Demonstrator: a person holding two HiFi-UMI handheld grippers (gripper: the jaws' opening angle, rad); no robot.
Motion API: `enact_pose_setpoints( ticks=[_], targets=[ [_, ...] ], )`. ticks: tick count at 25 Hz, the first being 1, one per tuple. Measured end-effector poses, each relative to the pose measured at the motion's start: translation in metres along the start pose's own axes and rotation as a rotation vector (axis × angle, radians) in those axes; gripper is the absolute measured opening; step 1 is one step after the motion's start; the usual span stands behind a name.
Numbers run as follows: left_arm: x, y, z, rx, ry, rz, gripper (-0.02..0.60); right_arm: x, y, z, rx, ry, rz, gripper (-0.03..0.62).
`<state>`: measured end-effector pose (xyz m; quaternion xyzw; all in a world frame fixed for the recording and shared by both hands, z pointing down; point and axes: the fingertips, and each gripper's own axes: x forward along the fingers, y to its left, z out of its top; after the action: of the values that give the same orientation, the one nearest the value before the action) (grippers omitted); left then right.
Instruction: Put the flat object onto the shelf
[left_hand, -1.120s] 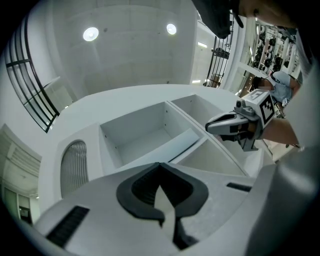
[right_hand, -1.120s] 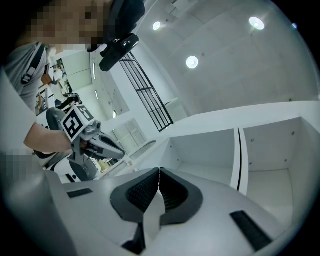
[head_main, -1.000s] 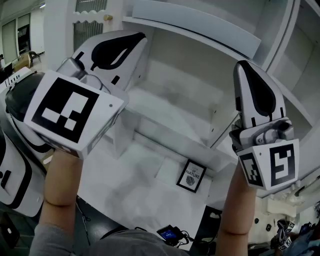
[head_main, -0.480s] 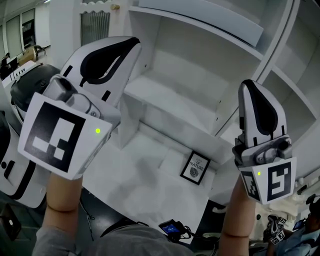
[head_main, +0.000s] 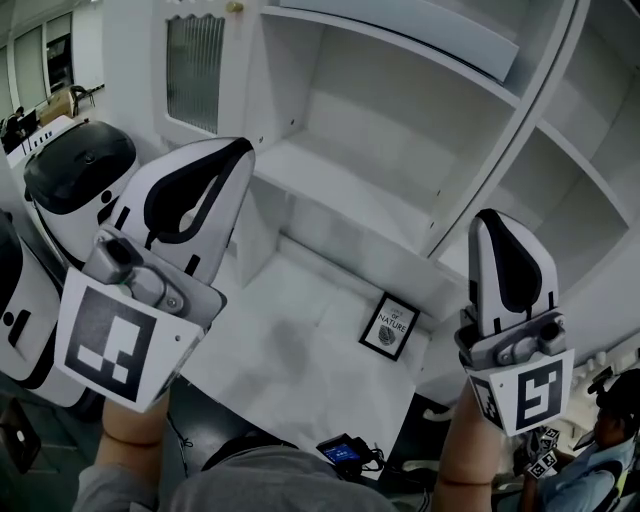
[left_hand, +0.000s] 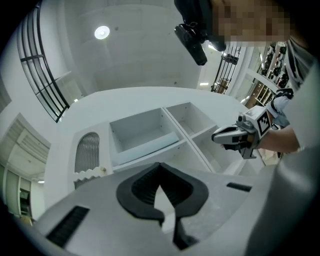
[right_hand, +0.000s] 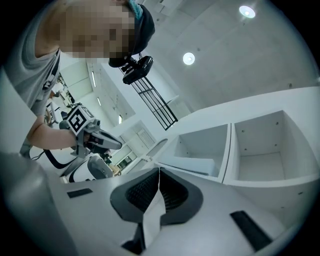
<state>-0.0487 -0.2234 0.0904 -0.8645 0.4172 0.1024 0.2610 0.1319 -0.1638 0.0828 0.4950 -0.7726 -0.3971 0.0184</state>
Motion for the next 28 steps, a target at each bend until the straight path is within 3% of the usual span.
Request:
enact_pose_setpoints(
  ticks=[4, 9, 18, 28],
  targets=[
    [-0.020, -0.014, -0.016, -0.018, 0.013, 0.004, 0.006, -0.014, 0.013, -0.001, 0.015, -0.006, 0.013, 0.028],
    [-0.037, -0.032, -0.036, 0.031, 0.033, 0.038, 0.006, -0.027, 0.029, -0.008, 0.032, 0.023, 0.038, 0.028],
    [-0.045, -0.059, -0.062, -0.063, 0.076, 0.027, 0.006, -0.039, 0.046, -0.024, 0.077, 0.016, 0.043, 0.028],
    [-0.044, -0.073, -0.088, -0.100, 0.114, 0.045, 0.006, -0.046, 0.074, -0.059, 0.179, 0.019, 0.063, 0.028]
  ],
)
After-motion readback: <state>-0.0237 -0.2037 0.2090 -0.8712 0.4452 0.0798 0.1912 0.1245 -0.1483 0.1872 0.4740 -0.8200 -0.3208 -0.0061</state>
